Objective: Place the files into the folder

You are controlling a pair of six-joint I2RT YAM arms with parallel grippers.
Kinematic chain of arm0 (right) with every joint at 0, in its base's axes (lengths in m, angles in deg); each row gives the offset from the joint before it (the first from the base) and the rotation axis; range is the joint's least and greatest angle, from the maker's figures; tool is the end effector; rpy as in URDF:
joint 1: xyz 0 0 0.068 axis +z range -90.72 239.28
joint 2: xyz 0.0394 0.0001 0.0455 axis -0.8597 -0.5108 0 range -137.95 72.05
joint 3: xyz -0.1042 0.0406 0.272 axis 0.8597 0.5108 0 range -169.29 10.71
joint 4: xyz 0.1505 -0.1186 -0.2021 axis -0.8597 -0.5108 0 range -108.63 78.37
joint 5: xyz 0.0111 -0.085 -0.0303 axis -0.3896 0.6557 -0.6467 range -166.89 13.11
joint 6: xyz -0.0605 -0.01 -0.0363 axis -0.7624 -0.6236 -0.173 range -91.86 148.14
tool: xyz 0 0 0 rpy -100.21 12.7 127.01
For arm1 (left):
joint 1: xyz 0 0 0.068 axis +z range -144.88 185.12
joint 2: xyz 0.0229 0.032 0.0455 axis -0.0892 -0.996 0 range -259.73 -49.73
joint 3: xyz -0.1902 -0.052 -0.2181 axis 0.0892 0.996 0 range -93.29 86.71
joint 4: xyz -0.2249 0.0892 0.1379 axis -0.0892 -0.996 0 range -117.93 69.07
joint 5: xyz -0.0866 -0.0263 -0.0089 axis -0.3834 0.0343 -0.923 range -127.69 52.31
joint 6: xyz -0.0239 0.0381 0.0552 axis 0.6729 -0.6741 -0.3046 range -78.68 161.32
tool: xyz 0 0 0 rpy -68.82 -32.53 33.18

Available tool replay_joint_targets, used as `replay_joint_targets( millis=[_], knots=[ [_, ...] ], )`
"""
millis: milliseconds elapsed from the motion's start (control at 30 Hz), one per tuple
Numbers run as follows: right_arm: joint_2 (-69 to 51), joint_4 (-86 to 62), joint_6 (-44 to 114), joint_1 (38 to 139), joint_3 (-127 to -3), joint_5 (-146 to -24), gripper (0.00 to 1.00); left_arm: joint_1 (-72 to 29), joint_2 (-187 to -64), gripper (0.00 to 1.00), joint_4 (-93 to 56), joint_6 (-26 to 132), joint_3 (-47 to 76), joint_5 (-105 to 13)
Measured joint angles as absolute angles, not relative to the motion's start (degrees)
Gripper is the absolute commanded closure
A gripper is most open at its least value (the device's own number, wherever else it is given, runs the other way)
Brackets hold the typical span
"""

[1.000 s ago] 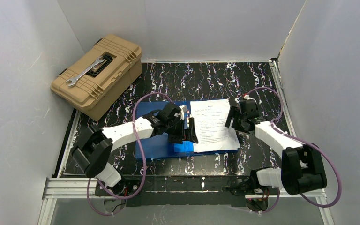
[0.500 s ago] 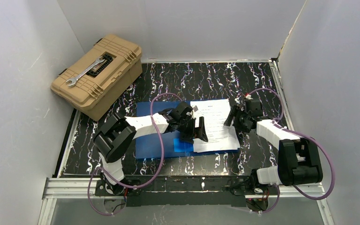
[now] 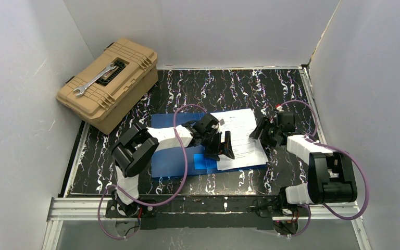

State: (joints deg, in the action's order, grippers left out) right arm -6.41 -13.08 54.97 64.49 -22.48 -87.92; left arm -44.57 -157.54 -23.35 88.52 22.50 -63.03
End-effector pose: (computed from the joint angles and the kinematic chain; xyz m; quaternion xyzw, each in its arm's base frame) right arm 0.2787 0.0366 0.1531 0.1387 0.9155 0.1871 0.3282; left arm 0.2574 -0.3422 0.1562 0.1018 0.9027 -0.4082 0.0901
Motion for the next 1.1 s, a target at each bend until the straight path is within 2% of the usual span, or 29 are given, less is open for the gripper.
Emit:
replay_joint_targets(
  millis=[167,733,1100],
  knots=[
    [-7.2,-10.8,55.6,64.1,-21.8,-89.7,0.43,-44.6,-158.4,0.23,-23.1,88.7,21.7,-63.8],
    [-7.0,-11.6,56.7,63.0,-20.4,-90.0,0.97,-45.0,-159.2,0.24,-21.8,88.9,21.3,-64.8],
    [-2.1,-17.5,55.7,63.1,-21.9,-89.3,0.99,-45.0,-158.2,0.13,-29.3,84.5,17.1,-63.5]
  ],
)
